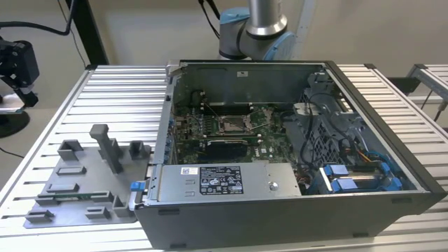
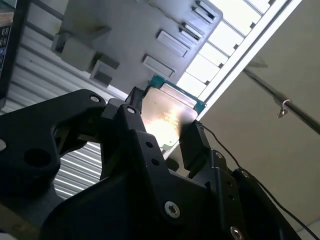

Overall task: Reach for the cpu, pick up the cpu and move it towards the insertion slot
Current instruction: 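Pick up the cpu and move it towards the insertion slot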

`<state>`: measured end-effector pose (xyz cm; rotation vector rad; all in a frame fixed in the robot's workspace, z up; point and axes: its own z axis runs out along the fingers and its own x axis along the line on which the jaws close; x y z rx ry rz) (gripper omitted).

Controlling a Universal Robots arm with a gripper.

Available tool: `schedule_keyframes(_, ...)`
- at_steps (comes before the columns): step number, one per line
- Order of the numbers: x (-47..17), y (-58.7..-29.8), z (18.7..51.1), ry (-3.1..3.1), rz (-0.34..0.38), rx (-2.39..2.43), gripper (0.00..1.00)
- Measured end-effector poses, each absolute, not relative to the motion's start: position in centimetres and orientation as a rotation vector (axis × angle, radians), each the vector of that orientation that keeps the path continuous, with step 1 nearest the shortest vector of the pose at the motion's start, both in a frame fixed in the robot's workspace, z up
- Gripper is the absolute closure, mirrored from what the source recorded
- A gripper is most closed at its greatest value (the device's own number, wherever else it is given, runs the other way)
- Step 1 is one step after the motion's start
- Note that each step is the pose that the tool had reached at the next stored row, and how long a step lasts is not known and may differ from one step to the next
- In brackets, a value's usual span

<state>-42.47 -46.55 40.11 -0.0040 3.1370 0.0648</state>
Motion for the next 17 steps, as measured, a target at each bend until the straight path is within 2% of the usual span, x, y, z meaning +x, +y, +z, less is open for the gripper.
schedule_keyframes(17,-39.0,-46.6,40.1,3.138,0.065,-0.004,1.00)
